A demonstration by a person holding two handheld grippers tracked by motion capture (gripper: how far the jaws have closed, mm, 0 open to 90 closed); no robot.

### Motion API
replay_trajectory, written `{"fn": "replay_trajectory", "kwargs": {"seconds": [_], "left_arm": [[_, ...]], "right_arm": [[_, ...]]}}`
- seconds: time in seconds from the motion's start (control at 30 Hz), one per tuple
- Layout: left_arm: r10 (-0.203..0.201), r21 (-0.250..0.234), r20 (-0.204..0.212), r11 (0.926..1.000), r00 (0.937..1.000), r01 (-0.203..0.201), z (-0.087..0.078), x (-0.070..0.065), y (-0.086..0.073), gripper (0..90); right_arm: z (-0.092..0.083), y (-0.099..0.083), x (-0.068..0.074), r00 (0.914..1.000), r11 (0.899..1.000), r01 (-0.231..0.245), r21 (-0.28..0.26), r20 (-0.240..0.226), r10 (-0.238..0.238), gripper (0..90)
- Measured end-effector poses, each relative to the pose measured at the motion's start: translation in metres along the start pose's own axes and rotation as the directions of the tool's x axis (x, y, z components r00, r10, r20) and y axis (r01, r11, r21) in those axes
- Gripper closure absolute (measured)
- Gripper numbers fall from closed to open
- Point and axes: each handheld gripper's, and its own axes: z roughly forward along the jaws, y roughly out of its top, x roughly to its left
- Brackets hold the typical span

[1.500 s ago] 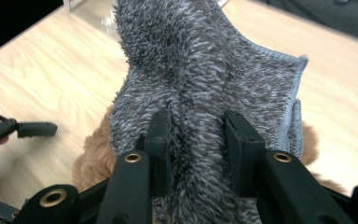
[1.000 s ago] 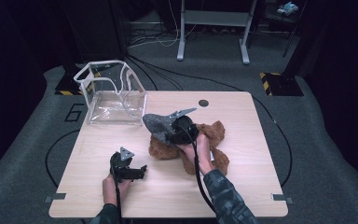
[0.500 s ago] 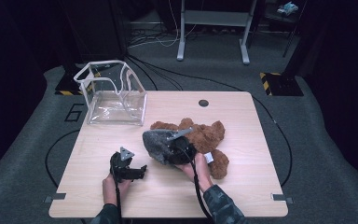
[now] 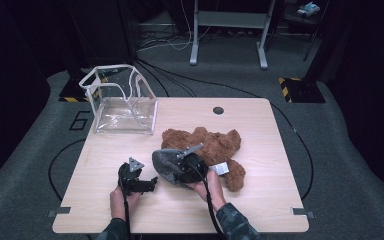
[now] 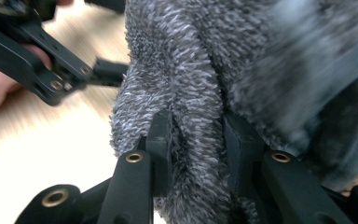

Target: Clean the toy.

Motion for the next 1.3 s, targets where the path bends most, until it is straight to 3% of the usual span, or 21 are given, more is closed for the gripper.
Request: {"fn": "replay_trajectory", "kwargs": {"seconds": [0.2,0.27,0.37,0.5,0.57,0.6,0.7,0.83,0.93,1.03,1.17,1.3], "left_arm": [[-0.001,0.006,-0.012,1.0000,0.9999,0.001,0.001,-0.001,0.001,6.1],[-0.023,0.000,-0.024,0.9997,0.9995,0.023,0.002,-0.002,0.002,6.1],[-0.040,-0.003,-0.039,0.9992,0.9984,0.040,0.001,-0.003,0.003,11.7],[-0.066,-0.024,-0.014,0.9975,0.9977,0.066,-0.004,-0.005,0.017,9.8],[-0.047,-0.031,0.003,0.9984,0.9989,0.047,-0.010,-0.006,0.029,10.2],[-0.041,-0.035,0.013,0.9985,0.9991,0.041,-0.013,-0.008,0.036,10.4],[-0.035,-0.086,0.029,0.9956,0.9990,0.037,-0.020,-0.015,0.058,10.3],[-0.002,-0.138,0.065,0.9903,0.9979,0.011,-0.024,-0.024,0.090,10.1],[0.029,-0.146,0.079,0.9892,0.9964,-0.017,-0.020,-0.033,0.112,10.3],[0.048,-0.141,0.085,0.9894,0.9952,-0.035,-0.011,-0.040,0.130,11.4],[0.098,-0.133,0.112,0.9877,0.9889,-0.082,0.004,-0.049,0.141,18.6],[0.135,-0.112,0.106,0.9860,0.9851,-0.123,0.015,-0.055,0.136,24.9]], "right_arm": [[-0.031,0.013,-0.004,0.9999,0.998,0.009,-0.070,0.009,-0.009,66.7],[-0.040,0.017,-0.005,0.9996,0.996,0.023,-0.090,0.017,-0.022,66.7],[-0.059,0.026,-0.010,0.9982,0.990,0.029,-0.139,0.055,-0.021,66.7],[-0.079,0.035,-0.020,0.9944,0.984,0.023,-0.177,0.105,-0.004,66.8],[-0.088,0.038,-0.027,0.9924,0.981,-0.001,-0.196,0.120,0.025,66.8],[-0.092,0.040,-0.031,0.9900,0.978,0.009,-0.206,0.140,0.020,66.9],[-0.102,0.044,-0.041,0.9822,0.974,-0.006,-0.227,0.182,0.048,66.8],[-0.110,0.051,-0.052,0.9660,0.973,-0.004,-0.231,0.251,0.063,66.8],[-0.110,0.054,-0.061,0.9589,0.977,0.003,-0.215,0.278,0.058,66.8],[-0.107,0.057,-0.067,0.9560,0.979,-0.020,-0.203,0.283,0.078,66.7],[-0.101,0.060,-0.074,0.9524,0.983,-0.035,-0.182,0.292,0.088,66.7],[-0.096,0.061,-0.078,0.9511,0.984,-0.040,-0.173,0.295,0.091,66.6]]}}
